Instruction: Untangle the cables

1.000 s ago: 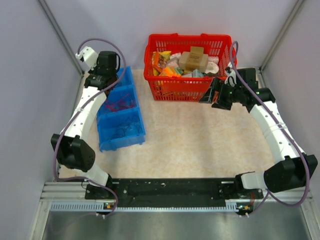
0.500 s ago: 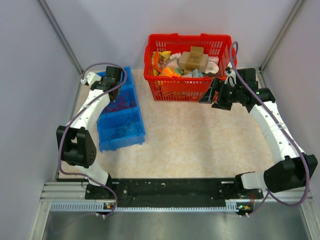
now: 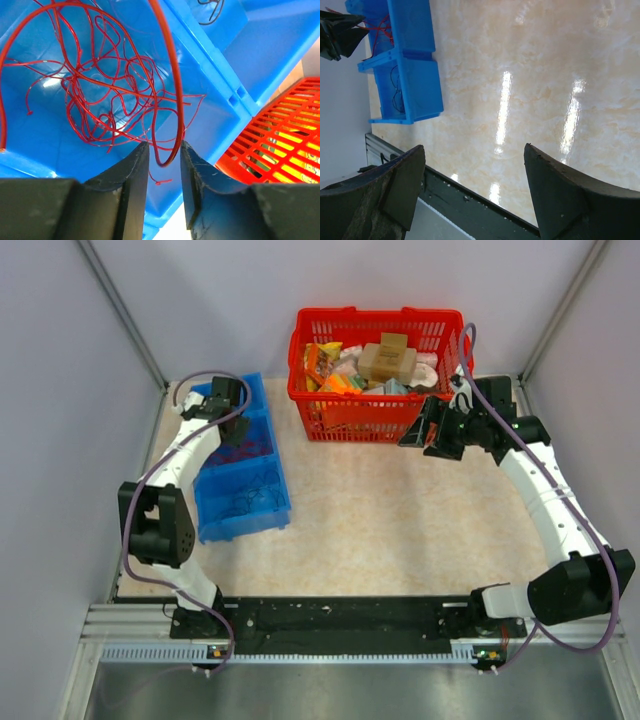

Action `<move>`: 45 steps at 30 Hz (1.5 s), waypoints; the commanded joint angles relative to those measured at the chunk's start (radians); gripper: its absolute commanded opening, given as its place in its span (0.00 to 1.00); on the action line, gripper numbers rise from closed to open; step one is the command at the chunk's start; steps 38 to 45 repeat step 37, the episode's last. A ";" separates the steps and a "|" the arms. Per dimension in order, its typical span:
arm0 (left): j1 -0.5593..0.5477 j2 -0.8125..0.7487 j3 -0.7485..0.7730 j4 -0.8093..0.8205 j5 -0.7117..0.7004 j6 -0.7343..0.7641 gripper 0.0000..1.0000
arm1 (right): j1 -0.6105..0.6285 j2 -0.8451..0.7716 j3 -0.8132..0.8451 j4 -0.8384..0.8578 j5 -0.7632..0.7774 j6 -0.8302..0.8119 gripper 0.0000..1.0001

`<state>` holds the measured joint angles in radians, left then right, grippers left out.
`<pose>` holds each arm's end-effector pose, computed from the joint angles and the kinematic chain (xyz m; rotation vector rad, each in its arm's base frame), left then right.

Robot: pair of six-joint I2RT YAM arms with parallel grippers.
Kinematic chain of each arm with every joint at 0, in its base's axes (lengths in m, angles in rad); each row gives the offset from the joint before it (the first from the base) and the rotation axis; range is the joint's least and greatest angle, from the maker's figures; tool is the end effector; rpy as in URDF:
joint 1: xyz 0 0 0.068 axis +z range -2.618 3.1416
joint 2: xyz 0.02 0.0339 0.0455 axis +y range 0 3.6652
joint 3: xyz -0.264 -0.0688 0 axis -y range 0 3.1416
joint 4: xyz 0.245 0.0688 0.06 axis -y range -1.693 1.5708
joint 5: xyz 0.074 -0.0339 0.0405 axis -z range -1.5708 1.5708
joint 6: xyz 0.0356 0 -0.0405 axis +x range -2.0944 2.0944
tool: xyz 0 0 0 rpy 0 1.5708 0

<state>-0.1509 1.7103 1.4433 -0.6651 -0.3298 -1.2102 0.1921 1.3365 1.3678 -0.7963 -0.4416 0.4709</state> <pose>0.3705 -0.0447 0.2817 -1.3482 2.0371 -0.1920 0.2703 0.0681 0.3644 0.1055 2.3958 0.8378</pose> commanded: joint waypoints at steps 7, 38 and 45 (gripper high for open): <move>0.004 -0.130 0.009 -0.002 0.132 0.049 0.70 | -0.010 -0.016 -0.012 0.016 -0.023 -0.021 0.79; -0.477 -0.518 0.238 0.526 0.248 0.986 0.98 | -0.008 -0.497 0.106 -0.093 0.492 -0.213 0.99; -0.477 -0.518 0.238 0.526 0.248 0.986 0.98 | -0.008 -0.497 0.106 -0.093 0.492 -0.213 0.99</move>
